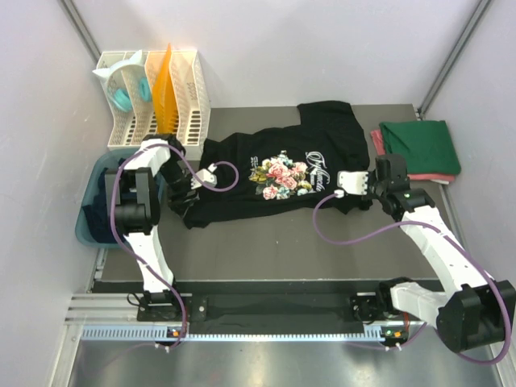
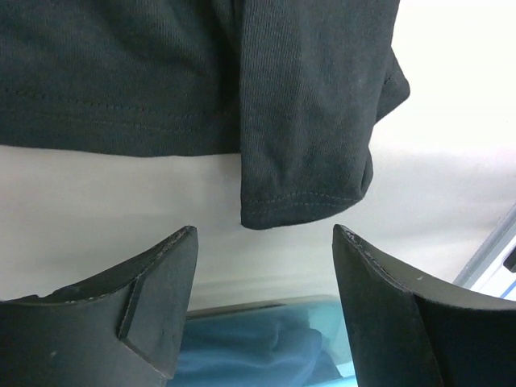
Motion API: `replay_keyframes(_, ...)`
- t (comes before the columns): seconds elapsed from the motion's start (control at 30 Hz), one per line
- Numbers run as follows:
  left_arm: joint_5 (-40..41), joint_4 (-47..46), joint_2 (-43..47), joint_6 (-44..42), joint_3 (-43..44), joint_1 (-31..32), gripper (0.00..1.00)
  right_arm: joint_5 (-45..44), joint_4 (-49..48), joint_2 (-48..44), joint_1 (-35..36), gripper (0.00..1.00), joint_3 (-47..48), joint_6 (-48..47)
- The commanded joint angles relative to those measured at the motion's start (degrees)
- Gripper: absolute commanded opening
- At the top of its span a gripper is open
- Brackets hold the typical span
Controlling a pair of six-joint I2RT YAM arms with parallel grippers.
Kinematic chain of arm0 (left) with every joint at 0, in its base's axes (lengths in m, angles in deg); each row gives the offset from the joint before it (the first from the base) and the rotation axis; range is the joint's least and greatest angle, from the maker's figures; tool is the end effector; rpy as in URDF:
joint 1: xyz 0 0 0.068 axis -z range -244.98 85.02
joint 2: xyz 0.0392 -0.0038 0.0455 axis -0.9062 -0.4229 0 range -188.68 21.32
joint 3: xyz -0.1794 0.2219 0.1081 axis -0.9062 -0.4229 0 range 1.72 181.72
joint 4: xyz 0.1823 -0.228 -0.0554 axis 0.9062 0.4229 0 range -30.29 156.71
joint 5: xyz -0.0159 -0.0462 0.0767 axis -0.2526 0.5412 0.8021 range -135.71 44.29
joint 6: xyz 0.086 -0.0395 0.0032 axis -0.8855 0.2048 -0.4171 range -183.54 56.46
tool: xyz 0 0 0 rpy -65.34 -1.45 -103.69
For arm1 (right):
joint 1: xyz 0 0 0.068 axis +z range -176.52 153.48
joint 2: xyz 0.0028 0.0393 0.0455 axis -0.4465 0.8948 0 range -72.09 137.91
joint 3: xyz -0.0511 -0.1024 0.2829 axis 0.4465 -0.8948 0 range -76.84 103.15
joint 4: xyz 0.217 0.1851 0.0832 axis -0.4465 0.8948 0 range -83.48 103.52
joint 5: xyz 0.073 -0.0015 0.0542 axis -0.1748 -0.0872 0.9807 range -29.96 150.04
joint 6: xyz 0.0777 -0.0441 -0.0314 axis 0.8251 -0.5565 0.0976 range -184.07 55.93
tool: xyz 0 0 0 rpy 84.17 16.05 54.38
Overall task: Fold and stack the t-shirts
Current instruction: Flatten out the tshirt
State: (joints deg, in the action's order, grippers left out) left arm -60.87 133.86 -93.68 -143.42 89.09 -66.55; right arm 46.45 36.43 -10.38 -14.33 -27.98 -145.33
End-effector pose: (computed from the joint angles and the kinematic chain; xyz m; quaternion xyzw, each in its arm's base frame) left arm 0.3925 -0.0117 0.1517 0.6121 0.7731 -0.1658 0.0085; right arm 0.2814 0.0401 0.2642 -0.6299 0.6582 -0.3148 0.2663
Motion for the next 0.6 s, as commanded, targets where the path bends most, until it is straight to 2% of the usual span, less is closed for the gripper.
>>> replay_keyframes(0.0,-2.2,0.9,-0.4,-1.5,2.4,0.0,0.72,-1.3,-0.7,0.3,-0.3,0.0,3.1,0.9)
replay_keyframes(0.57,-4.4,1.7,-4.3,-0.7,3.6,1.0,0.66,-1.1,-2.0,1.2,-0.2,0.0,3.2,0.7)
